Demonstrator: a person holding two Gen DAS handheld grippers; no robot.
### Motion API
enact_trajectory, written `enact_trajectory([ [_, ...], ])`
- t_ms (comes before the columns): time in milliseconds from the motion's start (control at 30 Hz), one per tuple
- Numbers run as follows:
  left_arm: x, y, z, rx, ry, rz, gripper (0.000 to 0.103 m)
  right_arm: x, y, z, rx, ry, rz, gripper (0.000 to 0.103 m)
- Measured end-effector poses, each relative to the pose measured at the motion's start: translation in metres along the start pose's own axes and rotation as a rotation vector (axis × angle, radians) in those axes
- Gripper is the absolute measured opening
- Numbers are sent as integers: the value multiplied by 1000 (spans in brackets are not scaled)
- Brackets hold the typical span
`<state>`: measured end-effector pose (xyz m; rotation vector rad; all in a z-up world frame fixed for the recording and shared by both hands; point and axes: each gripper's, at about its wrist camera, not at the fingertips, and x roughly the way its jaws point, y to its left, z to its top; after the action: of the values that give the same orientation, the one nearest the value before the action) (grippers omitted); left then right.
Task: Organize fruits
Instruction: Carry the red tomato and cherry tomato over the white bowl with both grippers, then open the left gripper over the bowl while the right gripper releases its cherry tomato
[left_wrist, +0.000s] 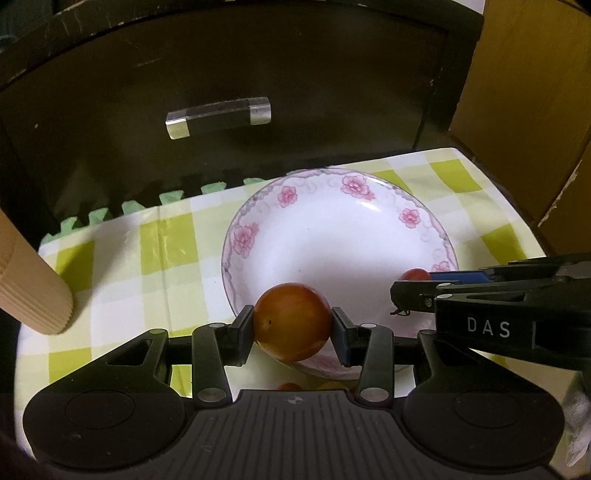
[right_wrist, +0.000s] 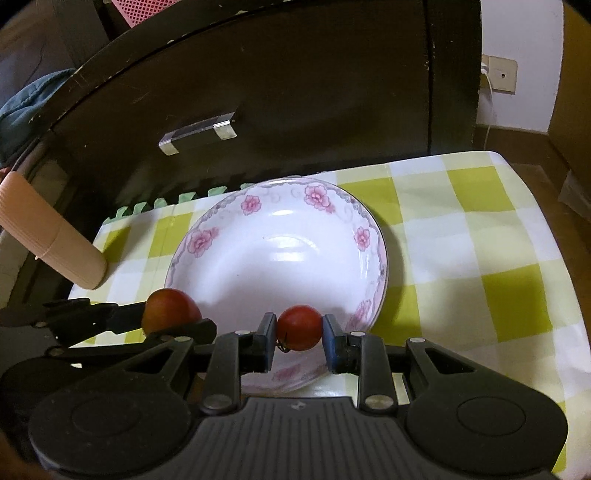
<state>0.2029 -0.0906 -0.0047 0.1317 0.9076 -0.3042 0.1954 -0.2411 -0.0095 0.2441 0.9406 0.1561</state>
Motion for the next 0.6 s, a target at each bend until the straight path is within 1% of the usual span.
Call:
enact_trajectory([
  [367,-1,2,0,-12,2,4,52,8,-3,-1,23,-9,18,28],
  [500,-2,5,1,-26,0,7,57,7,-4,-1,34,-13,22,28],
  [600,-3,5,1,-25,-4,9,58,7,-6,0,51,-12,30,28],
])
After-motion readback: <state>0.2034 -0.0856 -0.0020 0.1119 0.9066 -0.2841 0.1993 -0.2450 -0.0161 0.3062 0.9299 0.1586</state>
